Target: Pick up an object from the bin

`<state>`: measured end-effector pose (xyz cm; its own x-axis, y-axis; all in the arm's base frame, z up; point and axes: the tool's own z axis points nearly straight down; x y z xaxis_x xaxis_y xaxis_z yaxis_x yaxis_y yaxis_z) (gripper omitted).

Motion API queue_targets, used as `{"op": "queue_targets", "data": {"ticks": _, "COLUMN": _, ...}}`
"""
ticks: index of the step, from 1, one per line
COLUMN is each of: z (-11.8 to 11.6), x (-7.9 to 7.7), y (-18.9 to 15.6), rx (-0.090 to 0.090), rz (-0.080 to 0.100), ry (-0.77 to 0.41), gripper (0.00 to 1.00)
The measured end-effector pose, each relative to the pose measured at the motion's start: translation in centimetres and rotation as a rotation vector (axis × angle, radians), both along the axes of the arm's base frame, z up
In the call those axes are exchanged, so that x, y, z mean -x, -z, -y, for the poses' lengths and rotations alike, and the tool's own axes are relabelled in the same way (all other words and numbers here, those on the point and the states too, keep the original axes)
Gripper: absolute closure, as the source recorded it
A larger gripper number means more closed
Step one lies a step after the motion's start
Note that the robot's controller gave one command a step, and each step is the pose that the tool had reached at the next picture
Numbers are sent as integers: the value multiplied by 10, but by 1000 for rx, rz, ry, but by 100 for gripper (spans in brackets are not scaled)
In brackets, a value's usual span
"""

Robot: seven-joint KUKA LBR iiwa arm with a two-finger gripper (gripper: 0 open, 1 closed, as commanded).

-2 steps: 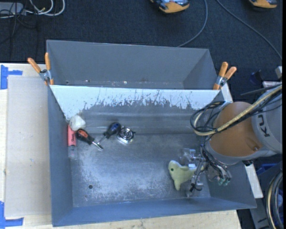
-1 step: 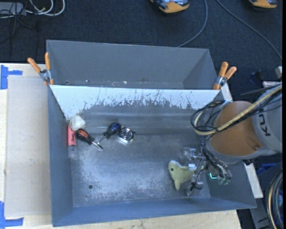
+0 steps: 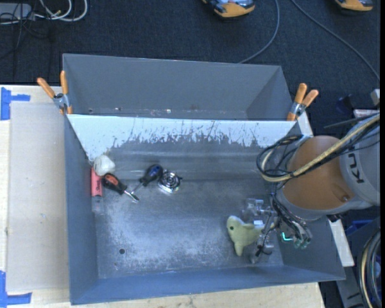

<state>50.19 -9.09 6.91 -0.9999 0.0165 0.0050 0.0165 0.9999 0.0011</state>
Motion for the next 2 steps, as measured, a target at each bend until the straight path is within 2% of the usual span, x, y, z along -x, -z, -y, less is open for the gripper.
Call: {"op": "queue_targets", "data": {"ticks": 2, "z": 0, "x": 0, "y": 0, "rx": 0, "rz": 0, "ry": -1, "gripper": 0}}
